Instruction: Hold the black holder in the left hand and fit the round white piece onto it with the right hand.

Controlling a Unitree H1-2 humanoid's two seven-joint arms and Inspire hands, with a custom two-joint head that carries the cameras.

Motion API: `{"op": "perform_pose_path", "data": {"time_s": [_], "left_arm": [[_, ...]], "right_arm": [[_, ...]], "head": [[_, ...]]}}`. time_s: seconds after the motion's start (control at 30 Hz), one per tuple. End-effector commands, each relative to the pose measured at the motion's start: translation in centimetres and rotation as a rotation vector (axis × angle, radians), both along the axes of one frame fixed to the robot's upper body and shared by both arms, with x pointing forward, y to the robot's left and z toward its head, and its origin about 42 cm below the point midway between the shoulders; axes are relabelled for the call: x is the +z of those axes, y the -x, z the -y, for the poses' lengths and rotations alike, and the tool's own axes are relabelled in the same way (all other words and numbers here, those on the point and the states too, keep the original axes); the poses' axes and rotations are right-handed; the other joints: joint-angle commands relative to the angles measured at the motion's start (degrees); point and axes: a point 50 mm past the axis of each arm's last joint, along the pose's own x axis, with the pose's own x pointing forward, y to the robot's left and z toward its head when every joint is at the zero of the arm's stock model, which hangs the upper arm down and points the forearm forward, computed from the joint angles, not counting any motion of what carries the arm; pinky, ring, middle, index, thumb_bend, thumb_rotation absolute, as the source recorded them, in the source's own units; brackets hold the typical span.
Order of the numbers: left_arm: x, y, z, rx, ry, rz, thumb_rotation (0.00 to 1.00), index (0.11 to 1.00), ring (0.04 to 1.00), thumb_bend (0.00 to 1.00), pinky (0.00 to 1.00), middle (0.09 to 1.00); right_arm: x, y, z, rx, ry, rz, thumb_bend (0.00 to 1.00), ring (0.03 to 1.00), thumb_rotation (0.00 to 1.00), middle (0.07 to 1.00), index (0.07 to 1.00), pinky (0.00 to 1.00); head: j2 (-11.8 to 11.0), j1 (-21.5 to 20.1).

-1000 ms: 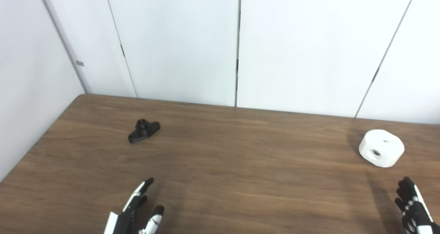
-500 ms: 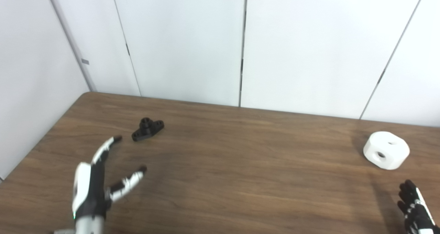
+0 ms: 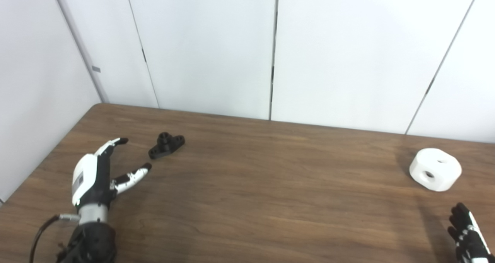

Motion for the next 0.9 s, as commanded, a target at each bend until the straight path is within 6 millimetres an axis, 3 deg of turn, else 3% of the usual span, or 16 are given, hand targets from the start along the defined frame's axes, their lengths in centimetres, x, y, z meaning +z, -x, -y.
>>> {"op": "perform_pose_path", "data": {"time_s": [0.0,0.37,0.87], "left_arm": [[1.6,-1.5,-0.9,0.009,-0.054,0.038,0.25,0.797,0.914,0.8,0.84,0.88],[1.3,-4.9,-1.4,0.007,-0.081,-0.05,0.33,0.772,0.912,0.86,0.83,0.882],[0.9,-7.8,-0.4,0.003,-0.045,-0.122,0.32,0.746,0.933,0.88,0.89,0.888]], "right_arm": [[-3.3,2.1,-0.6,-0.031,-0.046,-0.101,0.58,0.997,1.0,0.997,1.0,1.0],[-3.0,2.4,-0.5,-0.034,-0.039,-0.11,0.6,0.998,1.0,0.998,1.0,1.0],[-3.0,2.7,-0.7,-0.031,-0.039,-0.108,0.61,1.0,1.0,1.0,1.0,1.0]], "head": [[0.17,0.11],[0.68,0.12],[1.03,-0.54]]}}
